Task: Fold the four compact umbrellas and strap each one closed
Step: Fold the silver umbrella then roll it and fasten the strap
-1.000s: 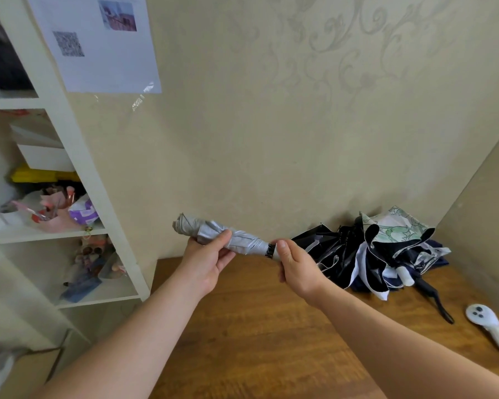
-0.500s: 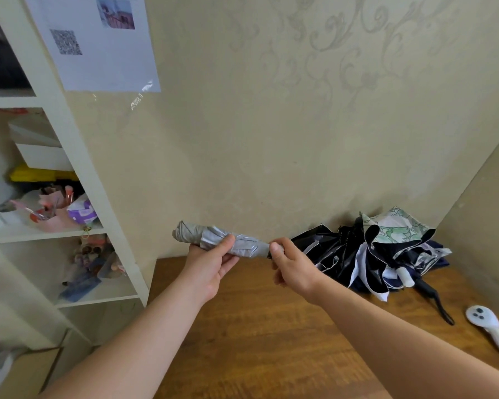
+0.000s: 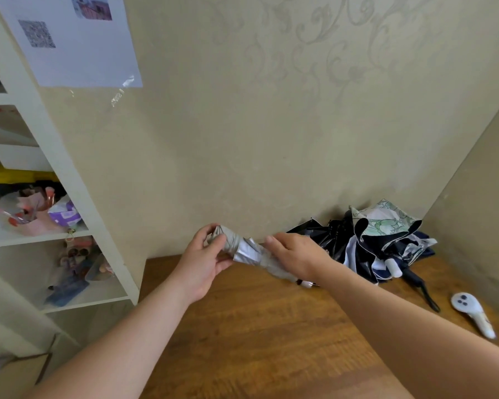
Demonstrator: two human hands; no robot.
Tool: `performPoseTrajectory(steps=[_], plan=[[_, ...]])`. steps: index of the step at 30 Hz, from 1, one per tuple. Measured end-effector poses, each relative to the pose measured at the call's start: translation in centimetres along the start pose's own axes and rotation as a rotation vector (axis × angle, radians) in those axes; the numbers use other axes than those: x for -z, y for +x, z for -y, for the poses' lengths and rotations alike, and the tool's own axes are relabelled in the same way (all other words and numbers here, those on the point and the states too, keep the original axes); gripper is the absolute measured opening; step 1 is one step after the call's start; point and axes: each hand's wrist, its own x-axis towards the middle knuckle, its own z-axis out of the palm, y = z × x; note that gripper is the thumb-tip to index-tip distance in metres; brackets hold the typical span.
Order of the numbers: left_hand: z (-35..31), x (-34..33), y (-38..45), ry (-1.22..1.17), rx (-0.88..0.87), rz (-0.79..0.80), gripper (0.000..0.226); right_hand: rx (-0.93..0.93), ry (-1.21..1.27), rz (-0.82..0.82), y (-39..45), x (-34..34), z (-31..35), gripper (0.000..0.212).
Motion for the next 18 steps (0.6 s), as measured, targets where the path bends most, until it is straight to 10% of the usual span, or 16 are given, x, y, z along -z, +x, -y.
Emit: performPoseTrajectory(steps=[9, 18], plan=[[1.6, -4.0, 0.1, 0.239, -0.001, 0.020, 0.025, -0.075, -0.038, -0.011, -1.3, -1.6, -0.2, 0.049], [0.4, -6.5, 2.0, 1.599, -0.574, 0.640, 0.077, -0.252, 0.373, 0.339, -4.6, 1.8, -1.1, 0.050]])
